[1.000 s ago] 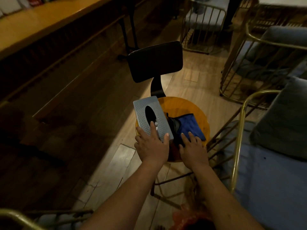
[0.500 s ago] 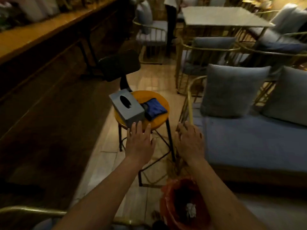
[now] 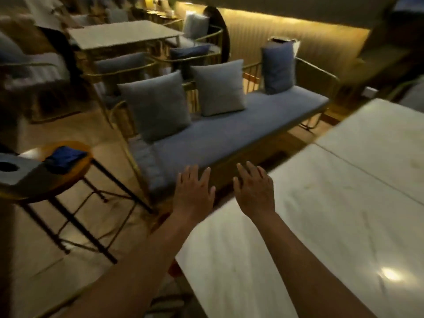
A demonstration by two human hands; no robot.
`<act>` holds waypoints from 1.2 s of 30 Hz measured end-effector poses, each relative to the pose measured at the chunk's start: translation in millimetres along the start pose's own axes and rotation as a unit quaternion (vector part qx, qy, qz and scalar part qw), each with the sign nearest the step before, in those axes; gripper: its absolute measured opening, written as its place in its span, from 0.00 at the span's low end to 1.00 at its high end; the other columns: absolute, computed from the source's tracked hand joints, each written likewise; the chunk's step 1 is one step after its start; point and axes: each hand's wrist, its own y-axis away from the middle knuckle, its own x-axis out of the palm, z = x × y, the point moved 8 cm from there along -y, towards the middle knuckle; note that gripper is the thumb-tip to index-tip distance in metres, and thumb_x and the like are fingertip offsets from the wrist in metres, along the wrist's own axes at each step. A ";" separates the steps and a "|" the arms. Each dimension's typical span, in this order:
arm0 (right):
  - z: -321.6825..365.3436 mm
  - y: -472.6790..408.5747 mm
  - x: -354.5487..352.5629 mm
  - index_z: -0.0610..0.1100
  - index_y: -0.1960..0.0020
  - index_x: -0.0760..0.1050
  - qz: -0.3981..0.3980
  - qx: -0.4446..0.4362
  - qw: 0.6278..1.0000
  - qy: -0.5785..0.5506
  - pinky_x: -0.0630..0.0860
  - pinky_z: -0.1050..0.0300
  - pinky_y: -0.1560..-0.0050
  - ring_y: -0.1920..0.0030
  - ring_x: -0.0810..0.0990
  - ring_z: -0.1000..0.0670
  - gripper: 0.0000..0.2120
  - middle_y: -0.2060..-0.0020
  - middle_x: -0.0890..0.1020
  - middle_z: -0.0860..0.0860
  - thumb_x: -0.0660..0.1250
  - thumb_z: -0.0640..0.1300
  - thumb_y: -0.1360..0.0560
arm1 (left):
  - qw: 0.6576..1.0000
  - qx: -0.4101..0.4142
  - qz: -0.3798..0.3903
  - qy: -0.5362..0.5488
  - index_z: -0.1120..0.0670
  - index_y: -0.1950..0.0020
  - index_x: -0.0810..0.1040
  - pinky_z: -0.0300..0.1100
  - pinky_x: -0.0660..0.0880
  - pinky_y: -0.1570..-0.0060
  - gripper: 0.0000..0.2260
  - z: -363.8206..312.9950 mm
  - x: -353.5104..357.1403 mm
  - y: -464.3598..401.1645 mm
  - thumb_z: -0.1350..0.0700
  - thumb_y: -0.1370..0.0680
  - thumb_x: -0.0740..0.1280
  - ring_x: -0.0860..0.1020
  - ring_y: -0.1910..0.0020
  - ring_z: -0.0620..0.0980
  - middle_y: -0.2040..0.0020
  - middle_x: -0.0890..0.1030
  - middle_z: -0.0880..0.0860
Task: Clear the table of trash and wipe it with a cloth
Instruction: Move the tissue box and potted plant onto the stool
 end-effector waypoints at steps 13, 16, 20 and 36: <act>-335.5 278.9 -193.5 0.51 0.26 0.66 -0.080 0.322 0.937 0.109 0.65 0.40 0.29 0.28 0.67 0.42 0.22 0.27 0.69 0.48 0.56 0.54 0.19 | 0.933 0.337 0.086 0.087 0.48 0.20 0.55 0.54 0.54 0.23 0.27 -427.1 35.9 160.3 0.42 0.17 0.54 0.54 0.21 0.59 0.21 0.59 0.57; -371.7 348.1 -227.1 0.50 0.27 0.70 -0.117 0.395 0.903 0.126 0.67 0.41 0.32 0.31 0.70 0.42 0.22 0.29 0.71 0.47 0.59 0.54 0.20 | 0.904 0.402 0.102 0.098 0.49 0.20 0.56 0.55 0.56 0.24 0.27 -499.3 42.4 195.6 0.42 0.17 0.55 0.55 0.22 0.60 0.21 0.60 0.58; -405.8 434.5 -265.5 0.51 0.27 0.68 -0.112 0.480 0.860 0.135 0.67 0.42 0.31 0.29 0.68 0.42 0.22 0.27 0.69 0.47 0.57 0.54 0.19 | 0.863 0.473 0.126 0.127 0.49 0.20 0.56 0.55 0.56 0.23 0.27 -576.3 44.2 255.7 0.42 0.17 0.55 0.55 0.22 0.60 0.21 0.60 0.58; -673.6 618.2 -329.9 0.53 0.25 0.63 -0.113 0.575 0.808 0.059 0.65 0.45 0.30 0.29 0.65 0.44 0.24 0.25 0.64 0.49 0.56 0.57 0.20 | 0.865 0.454 0.184 0.107 0.50 0.22 0.60 0.52 0.64 0.30 0.27 -854.0 128.8 396.5 0.41 0.18 0.58 0.63 0.26 0.58 0.24 0.66 0.58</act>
